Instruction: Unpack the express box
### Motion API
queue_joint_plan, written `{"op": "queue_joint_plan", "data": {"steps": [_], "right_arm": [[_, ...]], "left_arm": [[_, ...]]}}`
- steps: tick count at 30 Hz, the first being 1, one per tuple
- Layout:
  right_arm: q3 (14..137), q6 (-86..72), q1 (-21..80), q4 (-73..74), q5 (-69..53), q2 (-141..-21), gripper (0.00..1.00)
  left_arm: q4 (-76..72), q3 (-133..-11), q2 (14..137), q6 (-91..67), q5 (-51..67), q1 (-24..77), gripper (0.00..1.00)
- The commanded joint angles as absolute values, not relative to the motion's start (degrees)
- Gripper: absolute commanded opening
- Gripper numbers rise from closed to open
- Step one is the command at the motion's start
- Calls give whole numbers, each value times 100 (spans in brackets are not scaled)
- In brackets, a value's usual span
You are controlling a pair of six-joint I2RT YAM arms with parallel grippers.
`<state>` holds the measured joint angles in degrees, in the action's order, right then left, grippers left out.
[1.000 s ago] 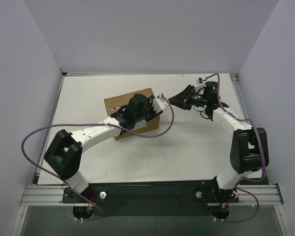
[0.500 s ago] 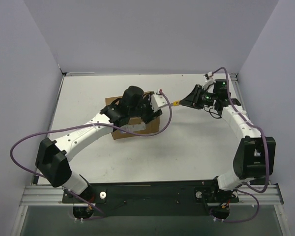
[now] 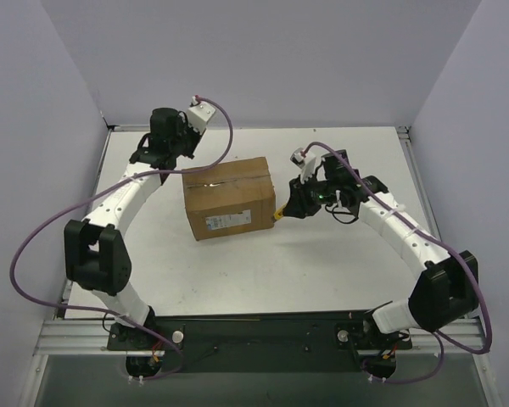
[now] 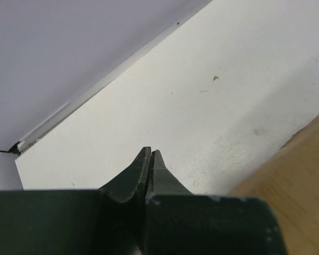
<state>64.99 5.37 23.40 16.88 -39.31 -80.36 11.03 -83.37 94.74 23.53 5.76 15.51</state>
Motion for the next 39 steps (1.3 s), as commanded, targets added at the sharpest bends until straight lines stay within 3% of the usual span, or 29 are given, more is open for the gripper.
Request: {"op": "queue_joint_plan", "data": {"steps": [1, 7, 15, 28, 33, 39], "right_arm": [[7038, 1107, 2619, 2012, -3560, -8349, 0], [7637, 440, 2584, 1978, -3296, -8964, 0], [8577, 536, 2584, 1723, -2874, -9755, 0], [11301, 219, 2892, 1310, -2848, -11996, 0], [10865, 202, 2690, 1301, -2584, -11576, 0], [9486, 193, 2136, 1529, -2619, -10382, 0]], "left_arm": [[940, -8692, 10080, 2259, 553, 1336, 0], [1151, -8464, 10196, 2391, 1791, 1143, 0], [2152, -7630, 9080, 2505, 3109, 1098, 0], [3874, -6548, 7858, 2768, 3287, 1995, 0], [4456, -6636, 7428, 3129, 3138, 1785, 0], [3983, -6856, 6505, 2857, 2971, 1565, 0]]}}
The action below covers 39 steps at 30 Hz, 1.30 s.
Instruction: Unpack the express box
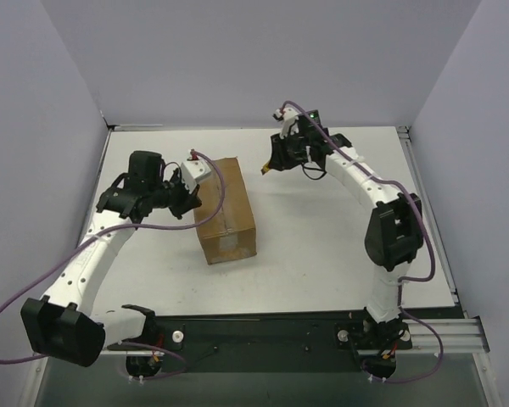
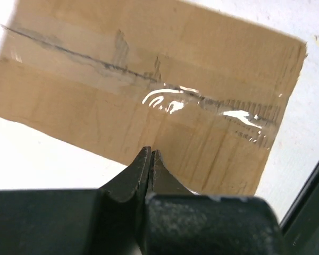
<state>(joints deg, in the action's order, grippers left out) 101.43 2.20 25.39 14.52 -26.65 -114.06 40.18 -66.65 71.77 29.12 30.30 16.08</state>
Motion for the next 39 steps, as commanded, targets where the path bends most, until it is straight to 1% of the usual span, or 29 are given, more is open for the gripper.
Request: {"op": "queue_joint_plan", "data": {"steps": [1, 4, 6, 10, 13, 17, 23, 25, 28, 31, 32, 34, 35, 36, 37, 39], "right_arm": [[9240, 193, 2075, 1555, -2654, -10049, 0], [8369, 298, 1978, 1661, -2812, -9416, 0], [7747, 473, 2039, 1722, -2891, -9107, 0], [6876, 1227, 2469, 1986, -2874, -8229, 0], [6400, 1659, 2785, 2170, -2962, -7807, 0], [6126, 1495, 2883, 2285, -2918, -7568, 0], [6143, 1178, 2514, 2460, -2927, -7479, 0], [6179, 1160, 2418, 2505, -2918, -7453, 0], [6152, 1152, 2338, 2496, -2857, -7418, 0], [6126, 915, 2119, 2479, -2874, -7435, 0], [6117, 844, 1979, 2479, -2944, -7453, 0], [6117, 660, 1872, 2426, -2988, -7479, 0], [6117, 642, 1829, 2400, -3023, -7479, 0], [6117, 633, 1837, 2373, -3041, -7462, 0], [6117, 615, 1837, 2356, -3085, -7453, 0], [6135, 467, 1846, 2250, -3243, -7436, 0]], "left_arm": [[3860, -6821, 6408, 2848, 2753, 1564, 0], [3972, -6593, 6223, 3206, 2488, 1530, 0], [4060, -6233, 6153, 3453, 2487, 1477, 0], [4149, -5565, 5942, 3919, 2356, 1476, 0], [4166, -5195, 5793, 4165, 2373, 1476, 0], [3965, -4922, 5704, 4166, 2820, 1599, 0], [3043, -4720, 6195, 3657, 2891, 3048, 0], [2410, -4676, 6502, 3367, 2900, 3574, 0], [1619, -4842, 7090, 3086, 2743, 4137, 0], [1818, -5667, 7609, 3050, 2812, 4289, 0], [1993, -6121, 7664, 3050, 2812, 4272, 0], [2695, -6537, 7542, 3233, 2760, 4202, 0], [2707, -6844, 7367, 3226, 2681, 4201, 0], [2402, -6847, 6869, 3121, 2568, 4201, 1], [2086, -6803, 6621, 3059, 2131, 4201, 3], [1225, -6619, 6164, 3058, 1594, 4192, 17]]}}
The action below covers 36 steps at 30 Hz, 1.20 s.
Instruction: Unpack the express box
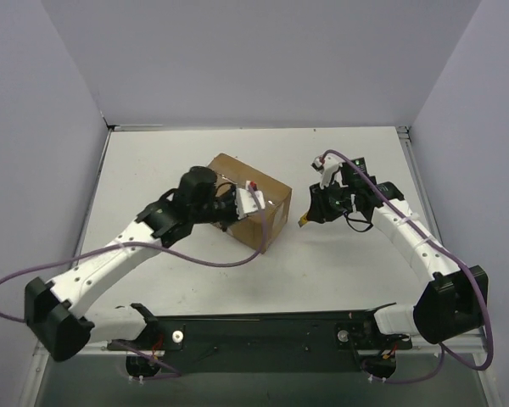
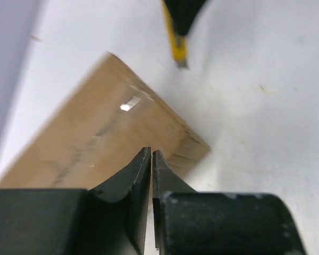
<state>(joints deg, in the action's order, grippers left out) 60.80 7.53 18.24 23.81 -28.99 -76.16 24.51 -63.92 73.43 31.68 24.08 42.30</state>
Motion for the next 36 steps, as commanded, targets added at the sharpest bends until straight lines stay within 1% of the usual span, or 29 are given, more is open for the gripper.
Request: {"op": "queue_joint_plan", "data": {"steps": [1, 2, 3, 4, 5, 6, 7, 8, 9, 11, 12, 14, 15, 17, 22, 29, 36], "right_arm": [[6135, 396, 1846, 2198, -3252, -7436, 0], [6135, 335, 1854, 2067, -3304, -7462, 0], [6143, 290, 1881, 2013, -3331, -7479, 0], [6178, 247, 1890, 1926, -3348, -7497, 0], [6196, 229, 1916, 1890, -3357, -7558, 0], [6222, 220, 1942, 1872, -3331, -7576, 0], [6284, 202, 1951, 1855, -3322, -7602, 0], [6328, 202, 1960, 1846, -3314, -7663, 0], [6372, 211, 1977, 1863, -3279, -7681, 0], [6477, 264, 1995, 1863, -3182, -7751, 0], [6512, 290, 2013, 1863, -3156, -7761, 0], [6618, 308, 2030, 1837, -3147, -7848, 0], [6644, 325, 2039, 1811, -3129, -7875, 0], [6749, 404, 2065, 1802, -3120, -7989, 0], [6917, 475, 2127, 1758, -3050, -8226, 0], [6961, 615, 2390, 1758, -2953, -8411, 0], [7101, 782, 2435, 1951, -2821, -8613, 0]], "left_arm": [[1004, -6549, 6135, 3154, 1252, 4158, 17], [871, -6522, 6257, 3451, 865, 3966, 15], [835, -6548, 6388, 3480, 757, 3720, 10], [835, -6600, 6546, 3393, 773, 3431, 1], [861, -6688, 6939, 3027, 869, 2766, 0], [861, -6906, 7178, 2780, 809, 2490, 0], [870, -7082, 7416, 2168, 730, 2244, 0], [948, -7258, 7879, 1858, 634, 1937, 0], [1045, -7677, 8127, 1576, 555, 1542, 0], [1534, -8084, 8802, 1119, 317, 1311, 0], [1634, -8303, 8946, 1021, 343, 1144, 0], [1748, -8367, 9253, 800, 421, 1064, 0], [1749, -8350, 9272, 765, 787, 1037, 0], [1697, -8166, 9255, 896, 1158, 1072, 0], [1994, -7753, 9018, 932, 1616, 1213, 0], [2609, -6498, 7904, 870, 1845, 1195, 0], [3076, -5433, 6962, 747, 1811, 1082, 0]]}}
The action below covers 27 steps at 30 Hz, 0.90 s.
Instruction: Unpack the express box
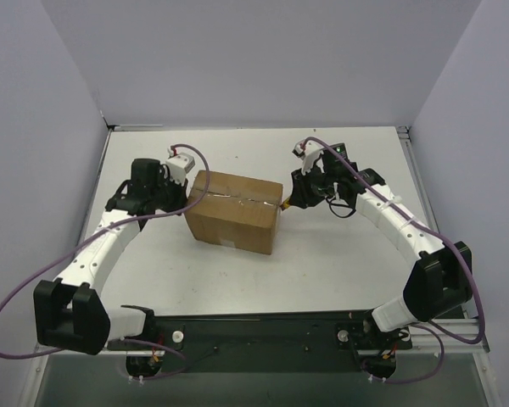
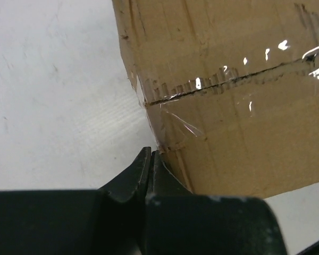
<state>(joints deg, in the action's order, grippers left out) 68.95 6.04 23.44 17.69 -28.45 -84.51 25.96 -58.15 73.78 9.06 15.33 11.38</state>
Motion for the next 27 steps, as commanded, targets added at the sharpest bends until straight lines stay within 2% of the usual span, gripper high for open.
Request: {"op": "queue_joint_plan", "data": {"steps": [1, 3, 7, 11, 12, 14, 15, 17, 23, 27], "right_arm": [[7154, 800, 2435, 2021, -2813, -8648, 0], [7172, 844, 2426, 2074, -2821, -8648, 0], [7093, 861, 2373, 2188, -2804, -8474, 0], [7005, 888, 2171, 2390, -2777, -8183, 0], [6961, 879, 2119, 2408, -2769, -8104, 0], [6935, 818, 1926, 2417, -2751, -7963, 0], [6926, 722, 1847, 2408, -2760, -7919, 0], [6934, 546, 1601, 2356, -2838, -7858, 0], [7286, -411, 1082, 2048, -3190, -7814, 0], [7304, -1352, 722, 1495, -3567, -7674, 0]], "left_arm": [[3146, -5388, 6909, 817, 1724, 1055, 0], [3155, -5344, 6820, 914, 1373, 906, 0], [3181, -5746, 6803, 1229, 1379, 590, 0], [3971, -6590, 6777, 2010, 1879, 527, 18], [4277, -6714, 6742, 2413, 2011, 527, 27], [4429, -6907, 6531, 2732, 2451, 589, 39], [4377, -6917, 6461, 2951, 2548, 650, 51], [4220, -6900, 6302, 3119, 2523, 1183, 56], [3745, -6891, 6582, 4042, 2058, 3204, 59], [3000, -6514, 6767, 4428, 1960, 3770, 60]]}}
